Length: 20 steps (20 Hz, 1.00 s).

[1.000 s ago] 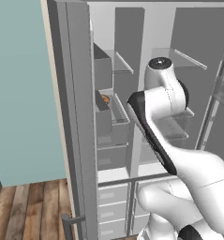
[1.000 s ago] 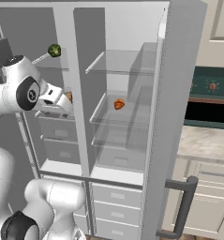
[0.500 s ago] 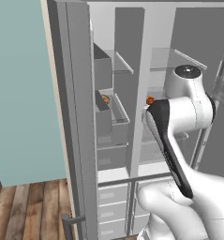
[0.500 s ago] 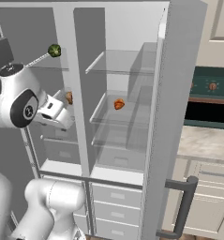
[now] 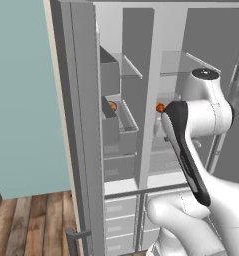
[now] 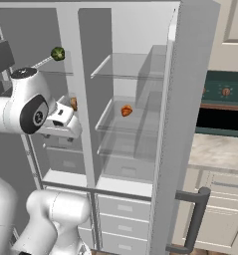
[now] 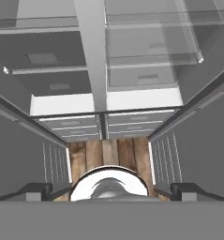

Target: There's a chicken drumstick in the fridge that needs to be moved to the freezer for freezing. Pick up the chicken drumstick from the fridge, place it on any shelf in the freezer, and close the fridge and freezer doors when done.

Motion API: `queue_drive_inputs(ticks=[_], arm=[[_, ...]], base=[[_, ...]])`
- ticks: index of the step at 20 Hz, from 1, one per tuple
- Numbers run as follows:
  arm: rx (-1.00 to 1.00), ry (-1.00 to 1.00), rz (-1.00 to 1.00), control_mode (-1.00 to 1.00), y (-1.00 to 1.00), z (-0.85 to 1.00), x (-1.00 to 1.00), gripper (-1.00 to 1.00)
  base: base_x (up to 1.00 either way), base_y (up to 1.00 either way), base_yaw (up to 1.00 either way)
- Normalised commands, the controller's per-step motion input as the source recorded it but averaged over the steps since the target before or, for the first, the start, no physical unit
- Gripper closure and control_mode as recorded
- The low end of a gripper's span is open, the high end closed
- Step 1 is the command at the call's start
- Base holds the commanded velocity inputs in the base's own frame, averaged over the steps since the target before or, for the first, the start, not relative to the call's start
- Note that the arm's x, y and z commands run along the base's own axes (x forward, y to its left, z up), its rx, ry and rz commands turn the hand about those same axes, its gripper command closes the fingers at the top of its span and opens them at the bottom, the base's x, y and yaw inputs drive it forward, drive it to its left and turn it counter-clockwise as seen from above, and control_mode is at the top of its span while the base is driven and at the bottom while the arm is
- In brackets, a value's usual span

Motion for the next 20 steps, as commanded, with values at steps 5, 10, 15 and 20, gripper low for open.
queue_drive_inputs(ticks=[5,10,15,20], arm=[[0.02,0.11,0.10,-1.00,0.00,-0.11,0.00,-1.00],[0.04,0.00,0.00,-1.00,0.00,-0.27,0.00,-1.00],[0.00,0.00,0.00,-1.00,0.00,-0.25,0.00,-1.00],[0.00,0.01,0.00,-1.00,0.00,-0.05,0.00,-1.00]], base=[[0.00,0.00,0.00],[0.00,0.00,0.00],[0.00,0.00,0.00],[0.00,0.00,0.00]])
